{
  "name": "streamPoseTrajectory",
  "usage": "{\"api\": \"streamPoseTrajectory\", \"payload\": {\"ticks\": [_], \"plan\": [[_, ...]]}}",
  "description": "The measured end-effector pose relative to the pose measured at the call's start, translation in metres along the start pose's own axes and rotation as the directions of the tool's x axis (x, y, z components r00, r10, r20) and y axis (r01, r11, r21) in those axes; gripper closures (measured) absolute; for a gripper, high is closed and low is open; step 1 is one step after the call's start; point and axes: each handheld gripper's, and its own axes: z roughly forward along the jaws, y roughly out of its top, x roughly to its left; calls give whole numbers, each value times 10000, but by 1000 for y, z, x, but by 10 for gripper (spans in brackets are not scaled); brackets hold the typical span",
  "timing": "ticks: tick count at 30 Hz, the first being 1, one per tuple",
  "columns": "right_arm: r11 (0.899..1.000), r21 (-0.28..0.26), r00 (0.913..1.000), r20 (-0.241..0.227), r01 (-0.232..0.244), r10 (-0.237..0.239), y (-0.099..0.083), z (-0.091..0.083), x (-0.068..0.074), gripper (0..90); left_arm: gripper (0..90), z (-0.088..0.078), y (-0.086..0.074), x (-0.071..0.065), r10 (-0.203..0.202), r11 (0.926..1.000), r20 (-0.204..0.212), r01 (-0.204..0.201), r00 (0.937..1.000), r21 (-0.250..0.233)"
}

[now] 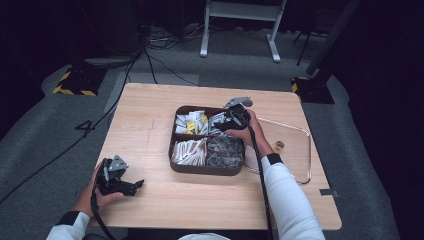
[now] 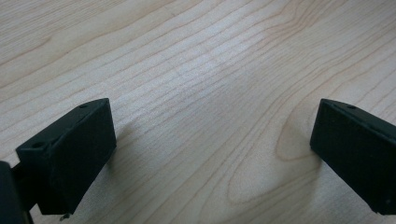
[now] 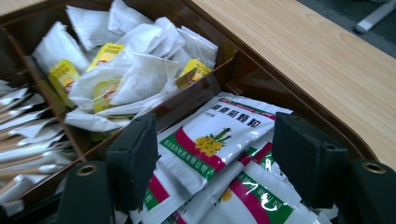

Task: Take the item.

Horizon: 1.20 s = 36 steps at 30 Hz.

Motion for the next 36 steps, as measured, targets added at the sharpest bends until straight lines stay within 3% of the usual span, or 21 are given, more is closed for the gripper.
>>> {"api": "streamPoseTrajectory", "payload": {"ticks": [7,19,21,26,31,36], "plan": [[9985,301,9988,166,-462,457,3,11,-6,322,5,0,0,0,-2,10000,-3,2,10000,1],[9995,224,9998,-44,-208,209,12,18,2,327,5,0,0,0,-10,10000,-9,10,10000,-1],[9996,150,9998,-7,-223,223,13,17,3,362,5,0,0,0,-14,10000,-6,14,10000,-3],[10000,60,9992,390,-40,37,16,17,2,591,5,0,0,0,-11,10000,-9,11,10000,-1],[9999,101,10000,-41,41,-40,16,20,8,601,5,0,0,0,-9,10000,-10,9,10000,-1],[9984,548,9999,-23,156,-155,18,26,11,668,5,0,0,0,-14,10000,-14,14,10000,-2]]}}
